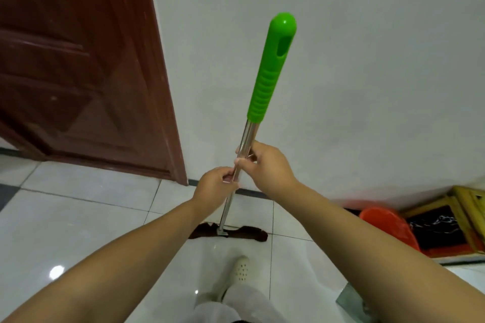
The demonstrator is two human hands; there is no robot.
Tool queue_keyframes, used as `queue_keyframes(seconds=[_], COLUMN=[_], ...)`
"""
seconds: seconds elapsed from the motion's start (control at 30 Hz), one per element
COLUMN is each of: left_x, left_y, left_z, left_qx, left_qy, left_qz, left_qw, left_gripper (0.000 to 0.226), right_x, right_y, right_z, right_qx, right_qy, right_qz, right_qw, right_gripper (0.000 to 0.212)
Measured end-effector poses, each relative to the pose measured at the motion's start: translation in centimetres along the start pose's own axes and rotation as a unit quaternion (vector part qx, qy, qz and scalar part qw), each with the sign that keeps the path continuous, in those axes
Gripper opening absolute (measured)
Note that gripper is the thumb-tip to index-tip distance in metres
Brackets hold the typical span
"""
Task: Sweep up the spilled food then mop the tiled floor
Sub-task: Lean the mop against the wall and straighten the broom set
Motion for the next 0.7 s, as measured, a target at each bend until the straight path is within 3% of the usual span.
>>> queue_keyframes(seconds=[0.13, 0.47, 0.7], left_x=[0.7, 1.5, -1.3], left_y=[-3.1, -12.9, -17.6], left_z=[1.5, 6.2, 4.1], left_qx=[0.0, -0.034, 0.02], left_qy=[0.009, -0.011, -0.061], left_qz=[0.018, 0.016, 0.0], left_qw=[1.0, 0.999, 0.998], left_gripper=[0.028, 0.018, 0.012], right_x=[1.9, 7.8, 6.3], right_y=[-3.4, -12.5, -16.7], right_z=[-0.4, 0.6, 4.7], right_qx=[0.017, 0.039, 0.01], right_qy=[-0.013, -0.056, -0.049], right_qz=[0.009, 0.03, -0.016], right_qw=[1.0, 0.997, 0.999], right_gripper=[0.022, 0.019, 0.019])
Point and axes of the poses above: each hand's wrist, its own y-axis away from the middle knuckle, its own x-axis out of the back of the hand, z = x × y, the point moved 3 cm from there along -y, towards the middle knuckle, and after that the axes turned 9 degrees about -y, right-handed, at the moved point
